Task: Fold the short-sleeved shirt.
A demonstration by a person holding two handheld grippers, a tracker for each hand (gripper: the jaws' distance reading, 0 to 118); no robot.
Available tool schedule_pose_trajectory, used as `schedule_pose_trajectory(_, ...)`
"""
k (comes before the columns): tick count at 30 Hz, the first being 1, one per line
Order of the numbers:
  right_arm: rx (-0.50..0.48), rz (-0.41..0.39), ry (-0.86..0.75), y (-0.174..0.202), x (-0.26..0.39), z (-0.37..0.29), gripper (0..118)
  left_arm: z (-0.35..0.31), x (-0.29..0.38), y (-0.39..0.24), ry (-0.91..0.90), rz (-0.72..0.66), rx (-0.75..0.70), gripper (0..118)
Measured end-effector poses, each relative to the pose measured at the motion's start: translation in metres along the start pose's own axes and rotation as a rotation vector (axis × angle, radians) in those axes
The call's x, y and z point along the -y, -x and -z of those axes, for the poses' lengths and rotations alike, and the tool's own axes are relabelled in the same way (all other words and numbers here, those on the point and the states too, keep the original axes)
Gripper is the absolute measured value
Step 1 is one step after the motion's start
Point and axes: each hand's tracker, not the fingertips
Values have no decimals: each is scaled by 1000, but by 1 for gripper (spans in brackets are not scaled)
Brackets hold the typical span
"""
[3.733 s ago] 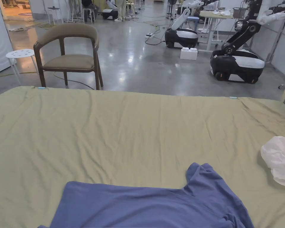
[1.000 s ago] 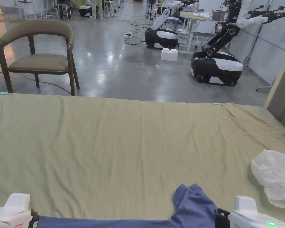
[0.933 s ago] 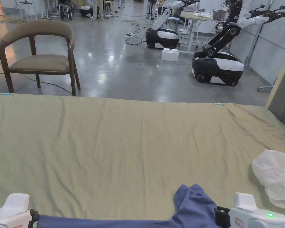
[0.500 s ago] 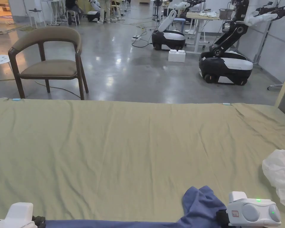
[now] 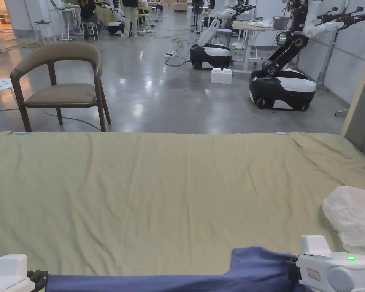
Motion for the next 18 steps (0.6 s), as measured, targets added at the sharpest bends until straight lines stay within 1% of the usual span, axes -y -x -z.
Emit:
schedule_pose_trajectory(2,4,-13,-14,1,4,-25,0,-14,1,3,-24,0,3,0)
schedule_pose_trajectory(6,-7,-7,-63,-4,20,-69,0,-41,10,15,-72,-9,21,0)
schedule_pose_trajectory(11,-9,-33,-54,-4,51,-108,0,-63,35,28,-76,-8,39,0)
schedule_pose_trajectory(15,21,-95,16,-1,88,-124,0,-77,71,37,-52,-10,50,0)
schedule_pose_trajectory(18,29,-100,72,0,117,-127,0,-81,101,42,-2,-6,50,0)
